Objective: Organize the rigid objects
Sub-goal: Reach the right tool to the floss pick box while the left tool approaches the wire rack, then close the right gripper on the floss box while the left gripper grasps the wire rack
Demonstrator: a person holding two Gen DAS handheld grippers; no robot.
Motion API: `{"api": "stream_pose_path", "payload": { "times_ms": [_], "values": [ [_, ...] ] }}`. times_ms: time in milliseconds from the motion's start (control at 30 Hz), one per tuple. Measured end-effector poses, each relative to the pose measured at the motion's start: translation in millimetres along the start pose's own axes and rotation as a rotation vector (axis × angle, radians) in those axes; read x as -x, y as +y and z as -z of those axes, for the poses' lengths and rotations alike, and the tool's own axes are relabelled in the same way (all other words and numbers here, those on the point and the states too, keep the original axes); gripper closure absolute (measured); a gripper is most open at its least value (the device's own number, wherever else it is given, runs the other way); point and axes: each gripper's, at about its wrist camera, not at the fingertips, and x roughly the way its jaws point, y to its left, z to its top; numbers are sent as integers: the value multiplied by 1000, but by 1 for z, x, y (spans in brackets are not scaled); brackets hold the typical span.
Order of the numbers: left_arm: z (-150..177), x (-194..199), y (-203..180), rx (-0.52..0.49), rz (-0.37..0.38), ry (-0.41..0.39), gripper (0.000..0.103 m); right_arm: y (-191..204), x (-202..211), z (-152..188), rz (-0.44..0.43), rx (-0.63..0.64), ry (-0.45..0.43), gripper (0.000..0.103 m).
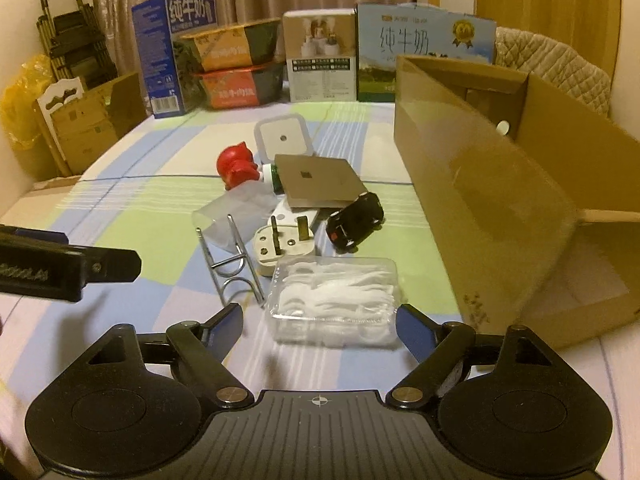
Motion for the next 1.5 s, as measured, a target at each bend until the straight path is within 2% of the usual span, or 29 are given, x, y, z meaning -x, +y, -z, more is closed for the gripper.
{"api": "stream_pose_path", "payload": {
  "times_ms": [133,800,1100,1200,1333,1433,1500],
  "values": [
    [0,-4,2,7,24,-5,1,-3,-14,0,50,9,4,21],
    [3,-5,11,52,76,7,1,-7,-37,-3,29,17,40,20],
    [3,-8,9,57,89,2,2,15,-24,8,-136,97,50,21],
    [1,-12,1,34,94,2,10,19,-22,11,-161,125,58,21],
    [-1,-23,-18,-34,110,0,16,9,-14,15,-58,122,61,21],
    [-2,-33,-32,-83,117,0,26,-2,-11,17,-11,109,72,21],
    [-2,-37,-41,-119,108,-4,37,-8,-10,19,4,97,68,21]
  ]
}}
